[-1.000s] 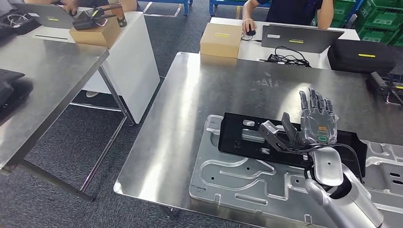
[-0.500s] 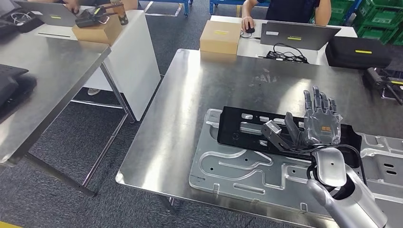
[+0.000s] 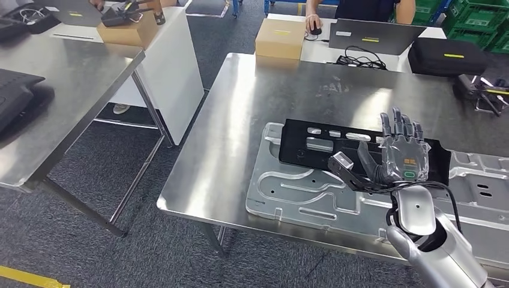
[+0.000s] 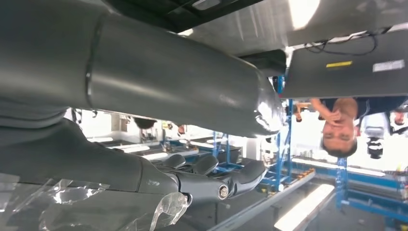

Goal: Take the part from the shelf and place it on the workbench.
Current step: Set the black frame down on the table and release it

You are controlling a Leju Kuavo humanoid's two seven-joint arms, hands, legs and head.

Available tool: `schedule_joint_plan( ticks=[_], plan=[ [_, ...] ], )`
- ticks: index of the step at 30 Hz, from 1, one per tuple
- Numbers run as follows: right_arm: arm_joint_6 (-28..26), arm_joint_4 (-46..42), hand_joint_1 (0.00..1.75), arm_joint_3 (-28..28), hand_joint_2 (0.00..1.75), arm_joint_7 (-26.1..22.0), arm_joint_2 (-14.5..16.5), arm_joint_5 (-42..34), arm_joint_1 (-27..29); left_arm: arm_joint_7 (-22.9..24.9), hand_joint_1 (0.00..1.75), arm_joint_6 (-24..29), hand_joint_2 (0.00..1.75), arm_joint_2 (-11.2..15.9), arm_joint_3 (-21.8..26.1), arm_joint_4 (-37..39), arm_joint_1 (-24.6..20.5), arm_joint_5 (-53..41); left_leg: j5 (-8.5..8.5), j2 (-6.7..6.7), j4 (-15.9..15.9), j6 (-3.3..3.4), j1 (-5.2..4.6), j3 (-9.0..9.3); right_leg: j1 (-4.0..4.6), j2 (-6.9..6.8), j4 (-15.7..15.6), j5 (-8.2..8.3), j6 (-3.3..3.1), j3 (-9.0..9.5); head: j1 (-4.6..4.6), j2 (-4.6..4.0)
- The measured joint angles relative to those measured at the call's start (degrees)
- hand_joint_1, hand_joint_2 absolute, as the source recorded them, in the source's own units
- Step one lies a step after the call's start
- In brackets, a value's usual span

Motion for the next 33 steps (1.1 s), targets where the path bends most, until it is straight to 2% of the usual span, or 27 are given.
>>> schedule_joint_plan(
  ticks=[2,3,4,5,7,8,9,10,11,12,14,15,16,18,19,20,22,23,24,25,26,27,28,29,30,31,33],
  plan=[
    [0.17,-0.10,0.00,-0.04,0.00,0.00,0.04,0.14,-0.01,-0.16,0.00,0.10,0.00,-0.01,0.00,0.00,-0.03,-0.22,0.61,-0.07,0.15,-0.63,-0.01,-0.41,0.07,-0.06,-0.34,0.45,-0.91,-0.44,-0.01,0.00],
    [0.28,-0.14,0.00,-0.04,0.00,0.00,0.05,0.26,-0.05,-0.22,0.00,0.14,0.00,-0.02,0.00,0.01,0.03,-0.31,0.27,-0.09,0.50,-0.97,0.12,-0.75,0.01,-0.15,-0.38,0.85,-1.40,-0.81,-0.02,0.00],
    [0.37,-0.20,0.00,-0.05,0.00,0.00,0.07,0.38,-0.08,-0.27,0.00,0.15,0.00,-0.04,0.00,0.03,0.09,-0.39,-1.00,-0.12,1.61,-1.35,0.27,-1.32,-0.05,-0.25,-0.47,1.37,-1.89,-1.29,-0.02,0.00],
    [0.45,-0.28,0.00,-0.06,0.00,0.00,0.08,0.51,-0.11,-0.32,0.00,0.17,0.00,-0.07,0.00,0.05,0.13,-0.44,-3.21,-0.14,3.85,-1.75,0.47,-2.20,-0.14,-0.32,-0.54,1.95,-2.27,-1.93,-0.03,-0.01],
    [0.53,-0.40,0.00,-0.08,0.00,0.00,0.08,0.63,-0.11,-0.38,0.00,0.17,0.00,-0.10,0.00,0.09,0.11,-0.56,-8.96,-0.14,11.35,-2.51,0.79,-4.44,-0.10,-0.33,-0.50,3.12,-2.59,-3.46,-0.03,-0.01],
    [0.53,-0.43,0.00,-0.09,0.00,0.00,0.08,0.63,-0.06,-0.40,0.00,0.18,0.00,-0.11,0.00,0.10,0.09,-0.61,-10.74,-0.14,14.98,-2.75,0.93,-5.17,-0.09,-0.32,-0.49,3.74,-2.61,-4.30,-0.03,-0.01],
    [0.53,-0.44,0.00,-0.09,0.00,0.00,0.08,0.63,-0.01,-0.41,0.00,0.18,0.00,-0.12,0.00,0.11,0.07,-0.65,-11.25,-0.14,17.25,-2.86,1.01,-5.20,-0.08,-0.31,-0.47,4.37,-2.58,-5.13,-0.03,0.00],
    [0.52,-0.46,0.00,-0.09,0.00,0.00,0.08,0.63,0.04,-0.41,0.00,0.18,0.00,-0.13,0.00,0.13,0.06,-0.69,-10.50,-0.14,17.48,-2.82,1.05,-4.28,-0.07,-0.28,-0.46,4.97,-2.50,-5.92,-0.04,0.00],
    [0.51,-0.52,0.00,-0.12,0.00,0.00,0.08,0.63,0.09,-0.41,0.00,0.19,0.00,-0.13,0.00,0.14,0.02,-0.69,-9.00,-0.15,15.54,-2.64,1.05,-2.31,-0.05,-0.25,-0.45,5.58,-2.39,-6.66,-0.03,0.00],
    [0.50,-0.65,0.00,-0.21,0.00,0.00,0.08,0.65,0.10,-0.41,0.00,0.19,0.00,-0.11,-0.01,0.14,-0.05,-0.69,-7.65,-0.16,11.81,-2.30,0.96,0.59,-0.06,-0.23,-0.44,6.16,-2.24,-7.28,-0.03,0.00],
    [0.48,-1.01,0.00,-0.50,0.00,0.00,0.07,0.69,0.12,-0.40,0.00,0.21,0.00,-0.02,-0.02,0.14,-0.33,-0.68,-6.95,-0.16,2.72,-1.45,0.53,7.04,0.03,-0.30,-0.43,7.21,-1.76,-8.09,-0.02,0.00],
    [0.48,-1.15,0.00,-0.68,0.00,0.00,0.07,0.72,0.14,-0.39,0.00,0.24,0.00,0.02,-0.02,0.15,-0.45,-0.67,-7.21,-0.18,-0.33,-1.08,0.28,9.00,0.04,-0.37,-0.53,7.75,-1.47,-8.23,-0.02,-0.01],
    [0.48,-1.26,0.00,-0.82,0.00,0.00,0.06,0.74,0.17,-0.38,0.00,0.27,0.00,0.04,-0.02,0.15,-0.51,-0.66,-7.42,-0.18,-1.92,-0.80,0.05,9.77,0.04,-0.44,-0.72,8.28,-1.12,-8.28,-0.02,-0.01],
    [0.49,-1.37,0.00,-1.03,0.00,0.00,0.02,0.74,0.40,-0.31,0.00,0.38,0.00,0.05,-0.02,0.15,-0.51,-0.55,-6.44,-0.12,-2.46,-0.13,0.02,9.04,-0.05,-0.45,-1.04,8.88,-0.43,-8.42,-0.02,-0.01],
    [0.49,-1.42,0.00,-1.14,0.00,0.00,-0.03,0.72,0.58,-0.23,0.00,0.43,0.00,0.05,-0.02,0.15,-0.53,-0.44,-5.74,-0.05,-2.60,0.34,0.10,8.49,-0.07,-0.38,-0.36,7.79,-0.19,-8.83,-0.01,-0.01],
    [0.49,-1.43,0.00,-1.27,0.00,0.00,-0.13,0.69,0.80,-0.11,0.00,0.46,0.00,0.05,-0.02,0.15,-0.53,-0.26,-4.90,0.03,-2.78,0.77,0.22,7.89,-0.08,-0.31,1.43,5.56,-0.03,-9.55,-0.02,-0.01],
    [0.48,-1.45,0.00,-1.60,0.00,0.00,-0.34,0.57,1.33,0.09,0.00,0.50,0.00,0.05,-0.02,0.15,-0.51,0.12,-3.43,0.14,-2.77,1.30,0.28,6.34,-0.09,-0.20,8.48,-0.68,0.18,-11.58,-0.01,-0.01],
    [0.47,-1.46,0.00,-1.77,0.00,0.00,-0.43,0.45,1.71,0.14,0.00,0.51,0.00,0.05,-0.02,0.15,-0.47,0.32,-2.74,0.18,-2.72,1.34,0.26,5.53,-0.09,-0.17,12.46,-2.71,0.34,-12.37,-0.02,-0.01],
    [0.44,-1.48,0.00,-1.95,0.00,0.00,-0.47,0.29,2.19,0.15,0.00,0.52,0.00,0.05,-0.02,0.15,-0.44,0.50,-2.09,0.22,-2.67,1.32,0.24,4.72,-0.08,-0.15,15.43,-3.26,0.51,-12.62,-0.02,-0.01],
    [0.39,-1.49,0.00,-2.15,0.00,0.00,-0.51,0.11,2.72,0.16,0.00,0.53,0.00,0.05,-0.02,0.15,-0.42,0.72,-1.46,0.26,-2.59,1.26,0.25,3.92,-0.11,-0.13,16.74,-2.43,0.65,-12.06,-0.02,0.00],
    [0.29,-1.50,0.00,-2.38,0.00,0.00,-0.52,-0.08,3.24,0.16,0.00,0.55,0.00,0.05,-0.02,0.15,-0.39,0.92,-0.92,0.28,-2.46,1.12,0.29,3.14,-0.16,-0.14,15.72,-0.79,0.76,-10.43,-0.02,0.00],
    [0.16,-1.51,0.00,-2.70,0.00,0.00,-0.53,-0.30,3.75,0.15,0.00,0.58,0.00,0.05,-0.02,0.15,-0.38,1.12,-0.47,0.30,-2.20,0.93,0.33,2.41,-0.24,-0.14,12.81,0.75,0.85,-7.85,-0.01,0.00],
    [-0.06,-1.51,0.00,-3.13,0.00,0.00,-0.56,-0.50,4.28,0.14,0.00,0.63,0.00,0.05,-0.02,0.15,-0.36,1.33,-0.15,0.29,-1.79,0.70,0.26,1.72,-0.31,-0.14,8.63,1.42,0.92,-4.63,-0.01,0.00],
    [-0.44,-1.52,0.00,-3.68,0.00,0.00,-0.60,-0.80,4.89,0.10,0.00,0.69,0.00,0.05,-0.02,0.15,-0.37,1.52,0.08,0.26,-1.28,0.46,0.17,1.13,-0.27,-0.11,4.42,1.22,0.78,-1.73,-0.01,0.00],
    [-0.99,-1.51,0.00,-4.35,0.00,0.00,-0.63,-1.13,5.70,0.07,0.00,0.76,0.00,0.06,-0.02,0.15,-0.39,1.75,0.33,0.24,-0.79,0.17,0.05,0.68,-0.20,-0.09,1.32,0.61,0.52,0.23,-0.01,0.00],
    [-1.70,-1.50,0.00,-5.04,0.00,0.00,-0.68,-1.46,6.68,0.04,0.00,0.83,0.00,0.06,-0.02,0.15,-0.40,1.99,0.63,0.22,-0.47,-0.10,-0.06,0.32,-0.07,-0.08,-0.39,0.01,0.14,1.18,-0.01,0.00],
    [-3.28,-1.44,0.00,-6.25,0.00,0.00,-0.77,-2.30,8.81,0.02,0.00,0.97,0.00,0.05,-0.02,0.15,-0.33,2.38,1.15,0.18,-0.13,-0.71,0.09,-0.19,0.03,-0.28,-0.88,0.21,-0.91,0.77,-0.02,0.00]
  ],
)
